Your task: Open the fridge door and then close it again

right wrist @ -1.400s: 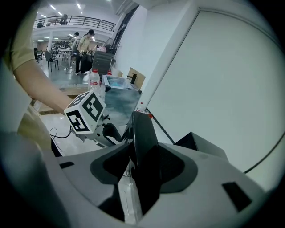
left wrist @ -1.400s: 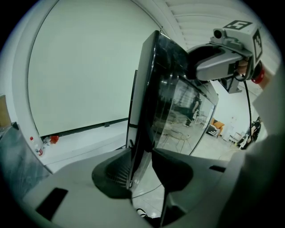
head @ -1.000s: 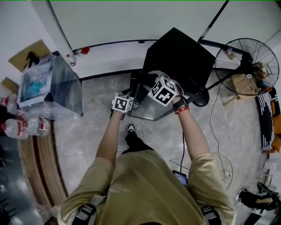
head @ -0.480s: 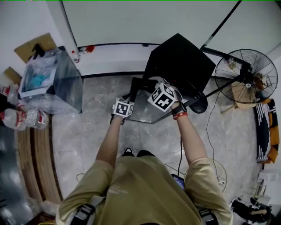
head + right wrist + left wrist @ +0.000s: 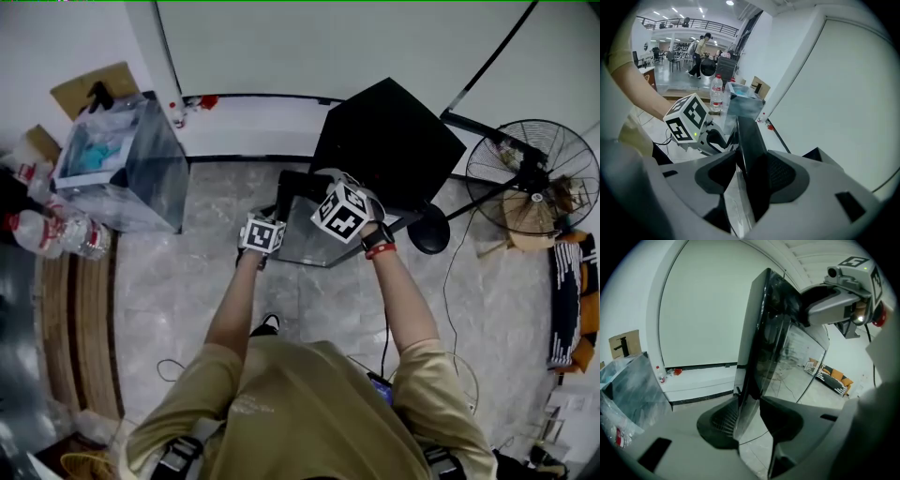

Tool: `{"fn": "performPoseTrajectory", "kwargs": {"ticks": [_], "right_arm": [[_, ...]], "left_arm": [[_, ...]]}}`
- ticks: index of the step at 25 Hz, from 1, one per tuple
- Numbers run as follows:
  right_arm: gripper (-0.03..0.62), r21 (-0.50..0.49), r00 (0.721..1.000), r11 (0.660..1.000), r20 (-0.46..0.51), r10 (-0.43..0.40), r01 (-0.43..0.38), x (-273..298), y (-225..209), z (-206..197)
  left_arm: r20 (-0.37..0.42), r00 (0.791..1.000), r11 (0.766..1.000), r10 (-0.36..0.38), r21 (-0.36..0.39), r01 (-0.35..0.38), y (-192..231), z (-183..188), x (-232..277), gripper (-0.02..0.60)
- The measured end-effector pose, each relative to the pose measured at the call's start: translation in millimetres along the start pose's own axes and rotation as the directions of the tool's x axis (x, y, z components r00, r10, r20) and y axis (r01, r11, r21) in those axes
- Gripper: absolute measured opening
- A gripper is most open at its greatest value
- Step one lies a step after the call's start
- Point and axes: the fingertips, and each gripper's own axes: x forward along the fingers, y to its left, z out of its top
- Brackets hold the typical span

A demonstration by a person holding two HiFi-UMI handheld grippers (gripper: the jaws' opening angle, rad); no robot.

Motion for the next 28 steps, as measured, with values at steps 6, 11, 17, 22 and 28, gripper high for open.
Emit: {"fn": "performPoseTrajectory", "kwargs": {"ticks": [6, 11, 17, 22, 28], "right_arm": [[0.218, -0.039, 1.0, 0.999, 0.025, 0.014, -0.013, -9, 16, 0], [0.218, -0.072, 0.999, 0.997, 0.035, 0.035, -0.033, -19, 33, -1], [0.222, -0.117, 0.997, 0.992, 0.05, 0.056, -0.05, -31, 53, -5], [0.224, -0.151, 0.996, 0.986, 0.053, 0.078, -0.069, -42, 69, -9], [0.23, -0.176, 0.994, 0.981, 0.064, 0.091, -0.078, -53, 89, -12]], "left_arm": [[0.003, 0.999, 0.999, 0.04, -0.03, -0.04, -10, -14, -13, 0.14], [0.0, 0.998, 0.997, 0.065, -0.051, -0.065, -22, -27, -27, 0.14], [0.007, 0.994, 0.992, 0.109, -0.069, -0.108, -38, -42, -41, 0.14], [-0.002, 0.988, 0.984, 0.157, -0.087, -0.156, -51, -57, -55, 0.14], [0.022, 0.977, 0.97, 0.214, -0.121, -0.21, -65, -72, -68, 0.14]]}}
